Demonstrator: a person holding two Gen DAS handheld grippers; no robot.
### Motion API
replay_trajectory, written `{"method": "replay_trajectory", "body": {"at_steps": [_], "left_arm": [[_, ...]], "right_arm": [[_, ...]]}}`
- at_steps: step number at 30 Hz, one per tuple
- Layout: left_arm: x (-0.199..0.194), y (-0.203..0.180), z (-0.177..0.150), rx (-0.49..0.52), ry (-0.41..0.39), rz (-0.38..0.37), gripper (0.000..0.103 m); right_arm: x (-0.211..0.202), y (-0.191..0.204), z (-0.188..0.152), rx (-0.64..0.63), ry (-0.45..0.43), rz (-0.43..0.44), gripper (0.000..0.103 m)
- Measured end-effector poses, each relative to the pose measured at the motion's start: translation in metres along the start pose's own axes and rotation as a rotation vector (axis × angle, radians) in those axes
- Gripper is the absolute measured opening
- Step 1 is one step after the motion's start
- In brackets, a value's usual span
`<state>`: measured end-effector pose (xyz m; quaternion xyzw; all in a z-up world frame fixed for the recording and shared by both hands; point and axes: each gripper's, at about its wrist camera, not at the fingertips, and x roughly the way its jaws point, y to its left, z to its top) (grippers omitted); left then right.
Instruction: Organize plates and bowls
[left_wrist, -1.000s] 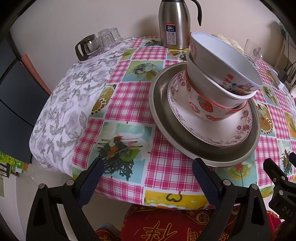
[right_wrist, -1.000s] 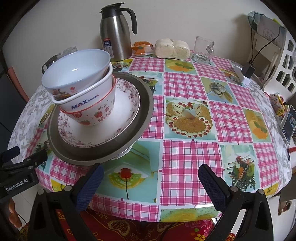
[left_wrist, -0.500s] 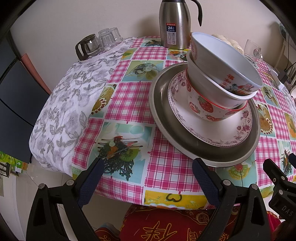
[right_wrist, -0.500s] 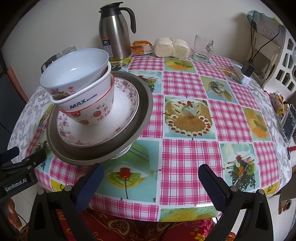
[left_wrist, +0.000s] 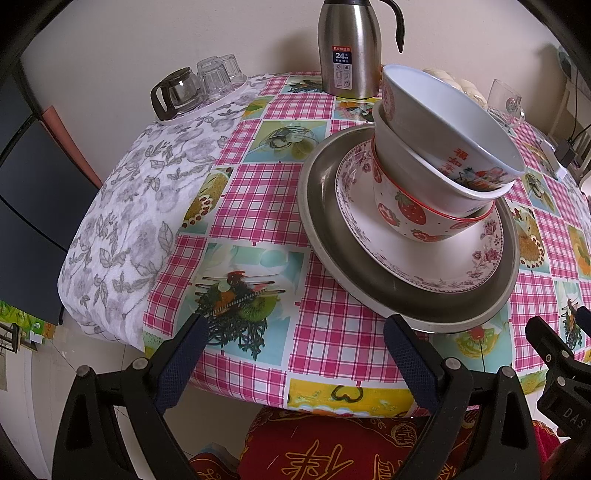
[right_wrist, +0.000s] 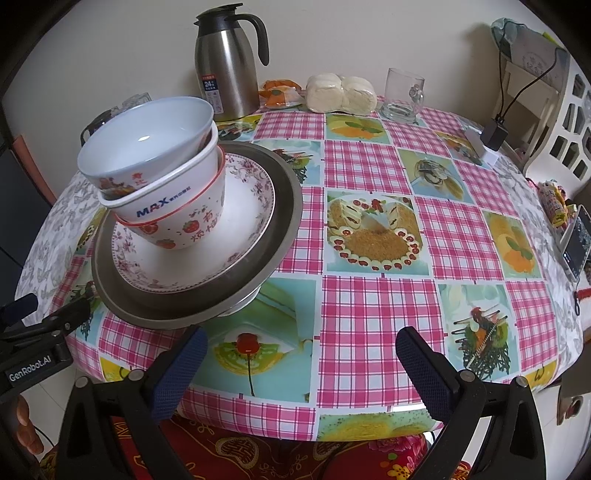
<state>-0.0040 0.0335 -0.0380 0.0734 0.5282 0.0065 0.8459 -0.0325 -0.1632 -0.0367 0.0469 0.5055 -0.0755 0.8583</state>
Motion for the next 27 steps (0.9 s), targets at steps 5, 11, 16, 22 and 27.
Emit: {"method": "replay_trajectory", "body": {"at_steps": [5,11,16,22,27], "left_arm": [[0.0006,0.0000,-0.0004,-0.004,0.000,0.000,0.096],[0.0009,0.0002,-0.0004,-0.004,0.000,-0.001,0.096],[-0.0013,-0.0007,-0.0005,-0.007,-0.012,-0.016,0.096],[-0.0036,0.0006,-0.0004,-0.024,-0.023,-0.018,0.096],[-0.0024,0.0001,0.0002,-0.022,-0.020,-0.022,0.096]], "right_arm": [[-0.0001,-0.0003,-0.0003,0.002,-0.001,-0.001,0.103],[0.0005,-0.0016,-0.0009,0.008,0.003,-0.003,0.103],[0.0001,-0.0014,-0.0007,0.009,0.003,-0.003,0.103],[0.0003,-0.0016,-0.0004,0.011,0.004,-0.003,0.103],[0.0003,-0.0016,-0.0002,0.010,0.005,-0.003,0.103]]}}
